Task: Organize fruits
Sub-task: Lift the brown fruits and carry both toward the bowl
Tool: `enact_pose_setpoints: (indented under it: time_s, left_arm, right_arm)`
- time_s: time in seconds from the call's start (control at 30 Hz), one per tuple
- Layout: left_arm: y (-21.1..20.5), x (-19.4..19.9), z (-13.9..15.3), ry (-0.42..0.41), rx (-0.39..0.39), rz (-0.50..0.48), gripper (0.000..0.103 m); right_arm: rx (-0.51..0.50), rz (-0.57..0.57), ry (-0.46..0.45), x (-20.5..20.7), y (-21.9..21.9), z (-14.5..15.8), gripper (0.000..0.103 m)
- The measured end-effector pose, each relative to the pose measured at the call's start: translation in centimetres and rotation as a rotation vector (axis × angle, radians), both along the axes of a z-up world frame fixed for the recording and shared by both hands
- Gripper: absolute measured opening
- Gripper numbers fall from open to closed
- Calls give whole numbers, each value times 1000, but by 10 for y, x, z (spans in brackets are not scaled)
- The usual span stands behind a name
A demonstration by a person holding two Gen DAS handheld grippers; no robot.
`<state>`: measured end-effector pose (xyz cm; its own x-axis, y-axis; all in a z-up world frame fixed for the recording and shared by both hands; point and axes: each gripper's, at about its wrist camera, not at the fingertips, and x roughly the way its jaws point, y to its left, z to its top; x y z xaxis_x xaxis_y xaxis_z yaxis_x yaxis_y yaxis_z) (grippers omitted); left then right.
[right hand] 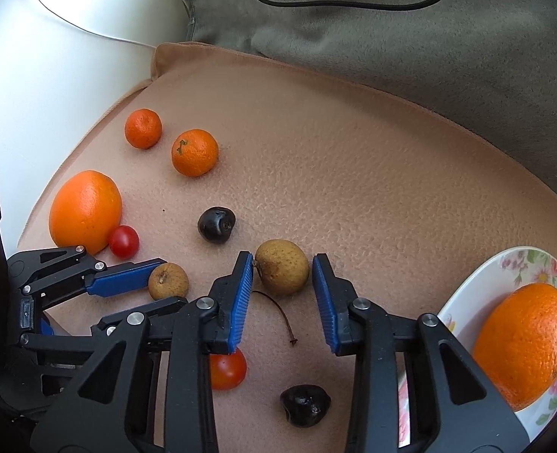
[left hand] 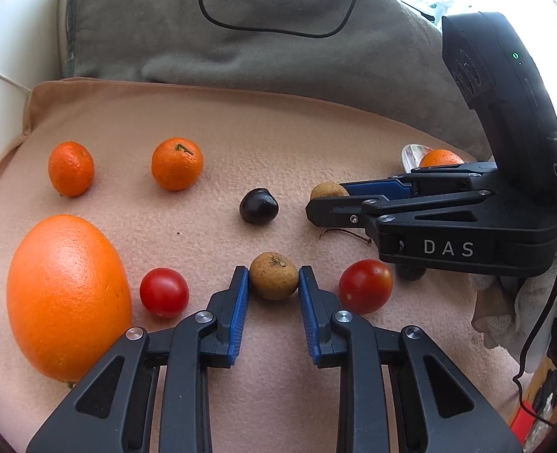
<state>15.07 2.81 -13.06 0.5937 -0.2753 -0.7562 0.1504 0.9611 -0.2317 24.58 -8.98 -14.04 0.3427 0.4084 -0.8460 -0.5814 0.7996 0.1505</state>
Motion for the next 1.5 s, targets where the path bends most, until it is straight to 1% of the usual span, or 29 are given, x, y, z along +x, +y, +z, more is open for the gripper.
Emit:
enact_pose_setpoints:
  time_s: [0.03,0.23,0.43,0.87,1.17,1.5]
  left_arm:
    - [0,-1,0,-1,0,0,25]
    - [1,-1,0,-7,-7,7,25]
    - [4,-4,3,-21,-13,18,25]
    - [1,-19,24,-70,-27,14,25]
    - [-21,-28,44,-116,-45,-32,25]
    - [-60,-36,54,-143,-63,-106,25]
  right_arm:
    - [0,0,-1,0,0,0,31]
    - [8,-7,-5,0,0,-1,31]
    - [37,-19,-10,-3,-7,4,31]
    - [96,-39,-61,-22,-27,35,31]
    - [136,-76,-110,-46,-61,64,31]
    - [158,-154,-160,-82,-113,79,31]
